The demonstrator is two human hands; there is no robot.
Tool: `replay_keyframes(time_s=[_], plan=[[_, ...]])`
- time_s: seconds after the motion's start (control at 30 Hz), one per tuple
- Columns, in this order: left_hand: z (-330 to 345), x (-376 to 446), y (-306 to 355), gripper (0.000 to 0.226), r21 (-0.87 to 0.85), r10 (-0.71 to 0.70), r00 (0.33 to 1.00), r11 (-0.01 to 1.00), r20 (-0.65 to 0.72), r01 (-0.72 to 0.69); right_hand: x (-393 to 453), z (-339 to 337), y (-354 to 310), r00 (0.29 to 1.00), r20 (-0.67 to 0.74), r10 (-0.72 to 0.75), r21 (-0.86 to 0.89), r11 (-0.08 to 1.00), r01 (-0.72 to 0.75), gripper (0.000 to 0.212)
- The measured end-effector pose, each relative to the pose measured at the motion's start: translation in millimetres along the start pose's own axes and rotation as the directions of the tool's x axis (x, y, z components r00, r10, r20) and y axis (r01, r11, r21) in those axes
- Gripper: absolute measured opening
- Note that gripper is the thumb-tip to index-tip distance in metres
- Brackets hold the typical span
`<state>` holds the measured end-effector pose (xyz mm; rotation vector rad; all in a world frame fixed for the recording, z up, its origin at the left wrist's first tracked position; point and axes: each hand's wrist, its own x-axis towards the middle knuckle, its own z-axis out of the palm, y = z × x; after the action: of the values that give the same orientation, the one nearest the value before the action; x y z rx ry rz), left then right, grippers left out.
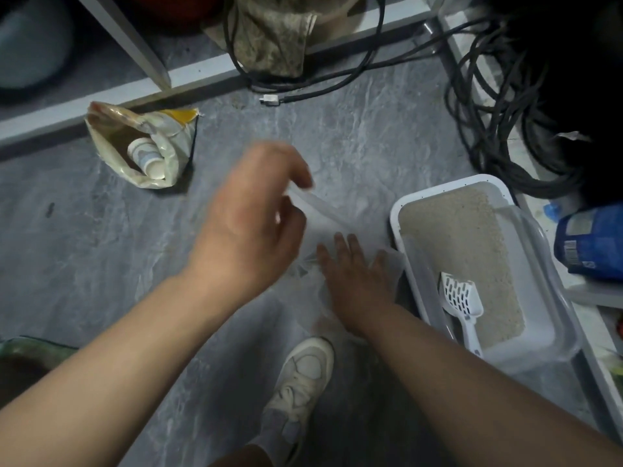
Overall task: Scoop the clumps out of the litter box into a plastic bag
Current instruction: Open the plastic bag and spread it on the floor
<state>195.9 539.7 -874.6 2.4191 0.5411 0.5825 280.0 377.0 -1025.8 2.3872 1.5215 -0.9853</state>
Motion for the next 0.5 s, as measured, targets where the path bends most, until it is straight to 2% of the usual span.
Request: replay_keyframes(time_s=[0.07,0.13,0.2,0.23,0.3,0.37,0.43,0.5], plan=[[29.7,-10.4,-0.4,0.031,-0.04,-0.004,0.974,0.999,0.226,0.014,14.5,21.8,4.8,0.999,-0.028,-0.027,-0.077,0.997,0.025,0.08],[66.0,-16.9,-12.6,0.032,0.105,-0.106,0.862,0.993,0.496,0.062,26.1,41.9,12.3,0.999,-0.031,-0.019,-0.095,0.995,0.016,0.085],[98.1,-21.7,-30.6,0.035,0.303,-0.199,0.747,0.953,0.634,-0.004,35.8,61.0,23.2,0.999,-0.042,-0.023,-0.074,0.997,0.02,0.094],[112.4,-24.3,-41.1,0.047,0.388,-0.248,0.69,0.92,0.68,-0.052,40.0,70.7,30.0,0.997,-0.07,-0.031,-0.06,0.998,0.027,0.095],[135.3,-31.8,-61.0,0.098,0.554,-0.409,0.526,0.819,0.745,-0.147,45.7,89.2,44.8,0.989,-0.135,-0.057,-0.063,0.997,0.049,0.099],[148.9,-42.3,-78.8,0.145,0.647,-0.547,0.38,0.732,0.746,-0.214,54.1,105.0,60.5,0.984,-0.159,-0.074,-0.065,0.996,0.064,0.112],[158.0,-56.7,-93.7,0.162,0.673,-0.604,0.302,0.693,0.737,-0.258,65.8,118.1,73.9,0.987,-0.147,-0.068,-0.063,0.996,0.059,0.128],[166.5,-73.2,-104.7,0.163,0.682,-0.623,0.279,0.677,0.731,-0.275,79.1,131.6,83.5,0.985,-0.159,-0.063,-0.063,0.997,0.054,0.136]])
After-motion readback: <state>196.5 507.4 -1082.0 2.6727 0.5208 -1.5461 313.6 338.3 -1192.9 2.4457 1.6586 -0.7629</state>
